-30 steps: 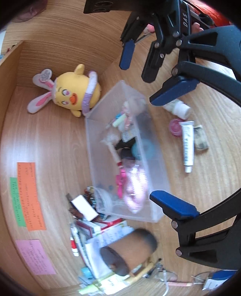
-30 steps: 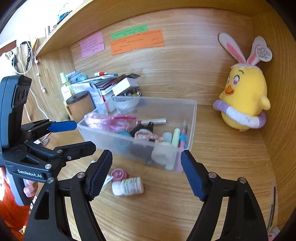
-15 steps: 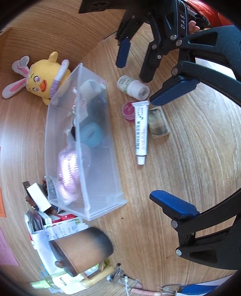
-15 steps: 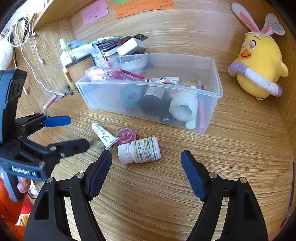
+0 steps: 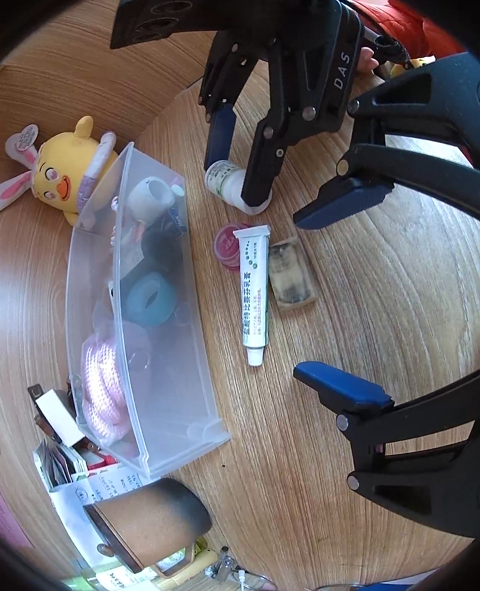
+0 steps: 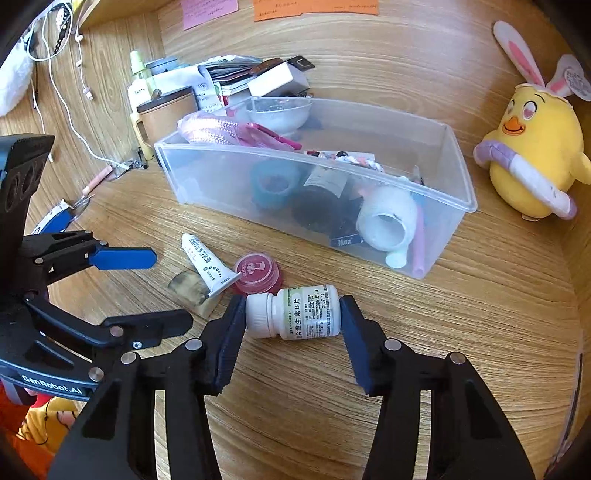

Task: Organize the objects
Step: 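Grasp the white medicine bottle with the right tool while the left tool grasps the small brown item, then carry the bottle and brown item into the clear box, opening both tools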

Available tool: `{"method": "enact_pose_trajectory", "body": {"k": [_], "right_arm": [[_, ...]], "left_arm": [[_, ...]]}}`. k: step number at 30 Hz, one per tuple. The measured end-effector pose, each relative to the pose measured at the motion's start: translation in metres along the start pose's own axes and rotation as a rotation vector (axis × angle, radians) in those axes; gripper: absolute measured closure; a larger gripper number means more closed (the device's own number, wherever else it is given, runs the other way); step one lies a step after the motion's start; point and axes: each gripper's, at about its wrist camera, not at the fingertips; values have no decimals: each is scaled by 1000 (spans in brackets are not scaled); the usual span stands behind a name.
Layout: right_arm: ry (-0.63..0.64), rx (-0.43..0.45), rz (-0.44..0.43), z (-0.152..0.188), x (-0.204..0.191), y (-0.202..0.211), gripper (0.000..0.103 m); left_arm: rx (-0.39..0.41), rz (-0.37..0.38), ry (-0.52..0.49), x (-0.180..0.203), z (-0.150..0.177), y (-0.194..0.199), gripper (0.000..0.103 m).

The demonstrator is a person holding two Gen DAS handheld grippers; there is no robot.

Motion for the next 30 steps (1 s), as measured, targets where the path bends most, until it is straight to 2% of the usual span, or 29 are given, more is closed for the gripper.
{"method": "enact_pose_trajectory", "body": {"k": [6, 8, 12, 14, 23, 30], "right_arm": [[-66, 26, -8, 3, 15, 13, 56], [-97, 34, -14, 5, 22, 17, 56], [-157, 78, -20, 9, 36, 26, 56], [-173, 89, -22, 10, 39, 30, 56], [-180, 101, -33, 12, 43, 35, 56], [-193, 121, -34, 9, 43, 40, 56]], "left_arm": [[-17, 23, -12, 5, -7, -4, 34], [-31, 11, -24, 8, -8, -8, 44], [-35, -21, -42, 13, -8, -12, 50], [-28, -23, -38, 13, -8, -11, 59], [-15, -34, -31, 16, 2, 1, 59], [46, -34, -48, 21, -10, 20, 59]]}}
Point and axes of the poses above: each gripper's, at about its wrist camera, not at the fingertips, and y roughly against the way its jaws point, x to its right, z to its underside, and after that the axes turned 15 degrees about z, right-handed
